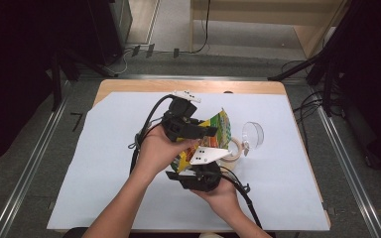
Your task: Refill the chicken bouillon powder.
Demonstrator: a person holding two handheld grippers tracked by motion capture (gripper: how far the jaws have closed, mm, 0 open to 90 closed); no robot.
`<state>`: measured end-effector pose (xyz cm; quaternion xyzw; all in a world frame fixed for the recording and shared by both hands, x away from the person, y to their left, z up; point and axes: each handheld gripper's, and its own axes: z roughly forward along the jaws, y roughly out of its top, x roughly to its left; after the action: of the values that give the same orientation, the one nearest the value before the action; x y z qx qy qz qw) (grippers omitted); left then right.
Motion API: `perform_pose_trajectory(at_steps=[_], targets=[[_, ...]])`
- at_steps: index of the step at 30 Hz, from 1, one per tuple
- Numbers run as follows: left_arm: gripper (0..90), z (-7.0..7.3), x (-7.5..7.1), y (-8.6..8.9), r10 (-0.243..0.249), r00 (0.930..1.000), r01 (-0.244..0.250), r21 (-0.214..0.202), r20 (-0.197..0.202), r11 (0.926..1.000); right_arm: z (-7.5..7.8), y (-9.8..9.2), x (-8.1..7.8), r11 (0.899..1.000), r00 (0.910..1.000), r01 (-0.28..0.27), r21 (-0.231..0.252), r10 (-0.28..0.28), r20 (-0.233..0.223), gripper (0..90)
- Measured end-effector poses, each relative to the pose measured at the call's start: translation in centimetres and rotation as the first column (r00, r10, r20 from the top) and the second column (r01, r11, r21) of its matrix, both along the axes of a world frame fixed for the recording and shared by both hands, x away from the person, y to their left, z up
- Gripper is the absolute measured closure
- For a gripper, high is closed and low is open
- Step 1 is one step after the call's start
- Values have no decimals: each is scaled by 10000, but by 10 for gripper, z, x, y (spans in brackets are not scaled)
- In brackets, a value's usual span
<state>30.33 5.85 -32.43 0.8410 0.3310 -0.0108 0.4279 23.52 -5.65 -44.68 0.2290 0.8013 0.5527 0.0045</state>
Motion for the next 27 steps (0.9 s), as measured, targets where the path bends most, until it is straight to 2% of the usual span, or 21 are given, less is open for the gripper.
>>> perform_pose_trajectory(at_steps=[6,8,14,18,22,27], targets=[[719,-3,6,2,47,9999,-48,-88,-154,9999,2,-1,0,9999,9999,17,-104,-16,135,688],[719,-2,10,0,15,9999,-15,15,-166,10000,3,-1,1,10000,10000,8,-38,-8,21,686],[719,-1,19,2,-20,9992,9,-293,-387,9996,8,-2,8,9997,9999,85,-229,-88,-128,686],[722,2,26,6,109,9988,-126,-355,-472,9993,11,1,13,9998,9996,99,-168,-103,-252,686],[722,3,23,10,172,9993,-186,-438,-324,9989,13,4,15,9999,9998,45,-134,-47,-170,686],[717,-1,21,8,179,9992,-189,-252,-370,9995,10,3,13,9996,9994,-190,-197,184,-295,683]])
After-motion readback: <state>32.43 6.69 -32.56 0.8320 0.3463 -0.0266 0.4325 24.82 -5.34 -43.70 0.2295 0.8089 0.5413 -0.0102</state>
